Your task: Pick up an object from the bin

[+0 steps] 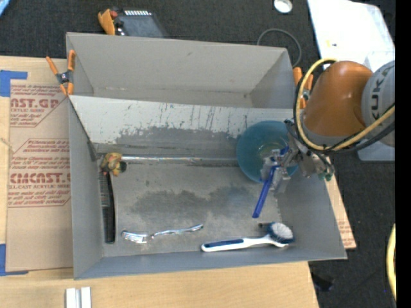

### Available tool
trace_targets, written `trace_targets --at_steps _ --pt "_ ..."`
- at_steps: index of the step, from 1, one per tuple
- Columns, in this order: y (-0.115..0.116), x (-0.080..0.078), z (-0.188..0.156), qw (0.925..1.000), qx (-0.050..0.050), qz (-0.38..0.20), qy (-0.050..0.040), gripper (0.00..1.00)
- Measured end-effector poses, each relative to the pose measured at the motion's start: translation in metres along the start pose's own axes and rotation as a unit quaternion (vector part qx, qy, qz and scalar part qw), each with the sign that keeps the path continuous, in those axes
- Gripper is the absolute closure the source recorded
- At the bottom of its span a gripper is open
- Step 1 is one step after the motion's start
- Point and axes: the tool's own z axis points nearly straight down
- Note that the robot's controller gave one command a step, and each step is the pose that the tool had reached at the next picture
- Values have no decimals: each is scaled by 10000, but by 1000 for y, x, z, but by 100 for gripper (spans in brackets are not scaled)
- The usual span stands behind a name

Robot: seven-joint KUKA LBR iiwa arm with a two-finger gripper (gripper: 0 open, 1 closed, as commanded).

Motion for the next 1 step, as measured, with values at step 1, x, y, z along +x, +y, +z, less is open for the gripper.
trace_targets --at_steps 1 --pt "1 0 -19 10000 -1 -3 9 100"
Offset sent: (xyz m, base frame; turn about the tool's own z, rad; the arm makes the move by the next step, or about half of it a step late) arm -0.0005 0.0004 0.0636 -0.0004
